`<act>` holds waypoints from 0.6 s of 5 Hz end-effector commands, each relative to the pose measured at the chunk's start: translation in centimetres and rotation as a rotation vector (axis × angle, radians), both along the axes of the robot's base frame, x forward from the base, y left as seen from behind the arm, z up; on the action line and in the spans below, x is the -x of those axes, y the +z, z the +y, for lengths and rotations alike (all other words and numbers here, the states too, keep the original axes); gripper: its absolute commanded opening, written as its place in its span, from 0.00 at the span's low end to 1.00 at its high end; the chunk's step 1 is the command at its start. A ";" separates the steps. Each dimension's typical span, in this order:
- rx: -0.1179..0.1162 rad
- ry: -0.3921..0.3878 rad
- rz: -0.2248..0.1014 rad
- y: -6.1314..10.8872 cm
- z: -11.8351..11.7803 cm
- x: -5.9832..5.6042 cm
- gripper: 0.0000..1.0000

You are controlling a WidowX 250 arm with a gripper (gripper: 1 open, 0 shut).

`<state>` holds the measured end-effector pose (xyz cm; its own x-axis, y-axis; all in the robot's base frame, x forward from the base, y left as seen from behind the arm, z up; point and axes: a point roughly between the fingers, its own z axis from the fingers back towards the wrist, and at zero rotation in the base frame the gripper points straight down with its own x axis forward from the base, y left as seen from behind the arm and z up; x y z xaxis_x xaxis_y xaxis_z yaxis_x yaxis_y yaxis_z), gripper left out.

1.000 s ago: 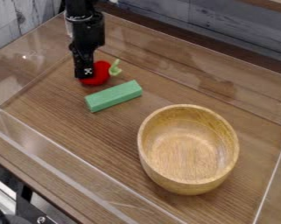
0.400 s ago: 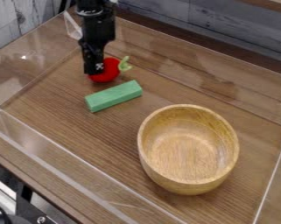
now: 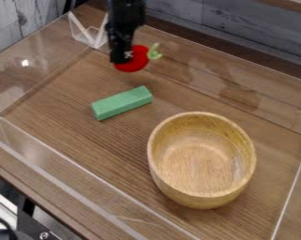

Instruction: Move the red object to the right side of the table

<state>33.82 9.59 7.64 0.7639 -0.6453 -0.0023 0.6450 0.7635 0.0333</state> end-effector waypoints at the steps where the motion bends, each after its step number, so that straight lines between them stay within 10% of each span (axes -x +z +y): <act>1: -0.015 -0.063 -0.111 3.3 -3.3 -1.8 0.00; 3: 0.011 -0.204 -0.119 2.0 -9.0 -2.2 0.00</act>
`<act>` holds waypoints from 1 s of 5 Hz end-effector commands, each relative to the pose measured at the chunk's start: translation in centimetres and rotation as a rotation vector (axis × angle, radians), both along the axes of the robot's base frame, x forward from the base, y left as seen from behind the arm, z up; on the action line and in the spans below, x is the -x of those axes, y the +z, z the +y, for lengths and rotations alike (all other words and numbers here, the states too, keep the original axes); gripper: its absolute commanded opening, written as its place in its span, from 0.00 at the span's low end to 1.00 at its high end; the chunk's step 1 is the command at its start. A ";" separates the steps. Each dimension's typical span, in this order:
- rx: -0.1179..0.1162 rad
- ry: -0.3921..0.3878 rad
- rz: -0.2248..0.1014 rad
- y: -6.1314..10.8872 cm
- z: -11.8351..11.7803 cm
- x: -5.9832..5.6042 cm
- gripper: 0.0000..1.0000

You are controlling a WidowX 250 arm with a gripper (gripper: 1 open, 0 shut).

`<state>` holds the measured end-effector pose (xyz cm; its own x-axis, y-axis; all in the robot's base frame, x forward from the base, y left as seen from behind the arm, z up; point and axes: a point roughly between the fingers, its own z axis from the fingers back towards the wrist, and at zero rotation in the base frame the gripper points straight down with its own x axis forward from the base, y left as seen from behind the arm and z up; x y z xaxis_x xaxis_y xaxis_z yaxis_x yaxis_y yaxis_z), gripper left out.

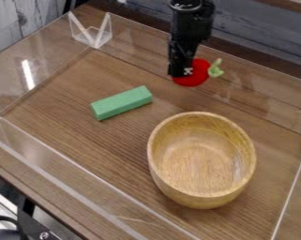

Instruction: Move the red object to the right side of the table

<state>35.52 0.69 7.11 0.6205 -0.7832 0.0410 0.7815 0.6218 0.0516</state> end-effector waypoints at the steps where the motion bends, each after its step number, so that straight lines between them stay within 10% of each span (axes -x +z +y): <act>1: 0.010 -0.060 -0.076 1.6 -2.0 -0.9 0.00; 5: 0.022 -0.168 -0.074 -2.5 -6.4 -2.3 0.00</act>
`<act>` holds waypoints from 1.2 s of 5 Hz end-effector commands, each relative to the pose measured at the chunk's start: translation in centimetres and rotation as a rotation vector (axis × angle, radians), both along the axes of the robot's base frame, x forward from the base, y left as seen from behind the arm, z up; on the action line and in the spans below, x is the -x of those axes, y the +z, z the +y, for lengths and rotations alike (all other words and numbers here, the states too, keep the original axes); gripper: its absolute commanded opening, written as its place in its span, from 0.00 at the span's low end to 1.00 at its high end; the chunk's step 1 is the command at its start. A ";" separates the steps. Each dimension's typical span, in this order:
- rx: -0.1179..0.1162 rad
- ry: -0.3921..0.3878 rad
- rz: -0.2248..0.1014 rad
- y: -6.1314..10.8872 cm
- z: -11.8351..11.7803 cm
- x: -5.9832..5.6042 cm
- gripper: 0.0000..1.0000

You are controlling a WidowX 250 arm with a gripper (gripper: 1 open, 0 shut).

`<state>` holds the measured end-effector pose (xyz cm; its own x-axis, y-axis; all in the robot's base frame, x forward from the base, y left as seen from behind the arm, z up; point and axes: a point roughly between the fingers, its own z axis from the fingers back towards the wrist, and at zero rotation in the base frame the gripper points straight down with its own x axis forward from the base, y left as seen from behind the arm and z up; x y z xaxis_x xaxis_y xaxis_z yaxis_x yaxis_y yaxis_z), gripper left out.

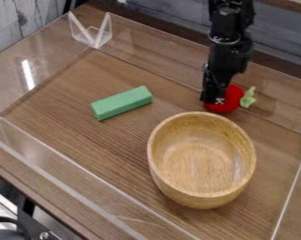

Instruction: Move the red object to the right side of the table

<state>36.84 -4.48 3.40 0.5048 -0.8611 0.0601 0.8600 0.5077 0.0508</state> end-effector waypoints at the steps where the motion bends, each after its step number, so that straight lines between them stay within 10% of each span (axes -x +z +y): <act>1: 0.010 -0.038 -0.075 0.9 -1.9 -0.8 0.00; 6: 0.005 -0.050 -0.145 1.3 -4.1 -0.4 0.00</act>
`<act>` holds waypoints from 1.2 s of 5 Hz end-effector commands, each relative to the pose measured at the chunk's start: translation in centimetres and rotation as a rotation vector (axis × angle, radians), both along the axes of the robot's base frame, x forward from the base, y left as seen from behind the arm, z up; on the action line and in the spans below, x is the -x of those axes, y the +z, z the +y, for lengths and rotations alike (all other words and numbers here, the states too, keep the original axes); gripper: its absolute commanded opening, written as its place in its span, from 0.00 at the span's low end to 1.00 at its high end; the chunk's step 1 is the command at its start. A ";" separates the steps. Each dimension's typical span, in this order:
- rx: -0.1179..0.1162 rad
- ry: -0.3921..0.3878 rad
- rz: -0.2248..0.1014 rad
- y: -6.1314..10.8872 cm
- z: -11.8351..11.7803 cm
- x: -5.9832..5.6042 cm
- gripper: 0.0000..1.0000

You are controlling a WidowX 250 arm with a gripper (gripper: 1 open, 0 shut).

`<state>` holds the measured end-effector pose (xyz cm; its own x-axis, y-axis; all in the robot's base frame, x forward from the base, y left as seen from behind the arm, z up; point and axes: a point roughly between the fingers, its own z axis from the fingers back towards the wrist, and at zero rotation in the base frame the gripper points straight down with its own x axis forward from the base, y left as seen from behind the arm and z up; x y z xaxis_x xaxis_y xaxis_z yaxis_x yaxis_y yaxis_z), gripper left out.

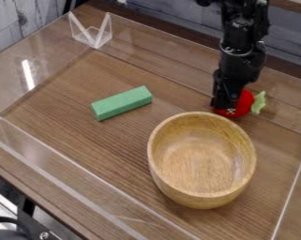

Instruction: Move the red object to the right side of the table

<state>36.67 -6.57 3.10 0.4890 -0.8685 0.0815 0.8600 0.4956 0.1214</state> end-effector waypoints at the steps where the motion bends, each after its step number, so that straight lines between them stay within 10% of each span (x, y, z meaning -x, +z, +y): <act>1: 0.020 -0.035 -0.084 1.8 -2.2 -0.7 0.00; 2: 0.022 -0.029 -0.080 2.0 -2.1 -0.6 1.00; 6: 0.034 -0.002 -0.076 3.4 -1.5 -0.2 1.00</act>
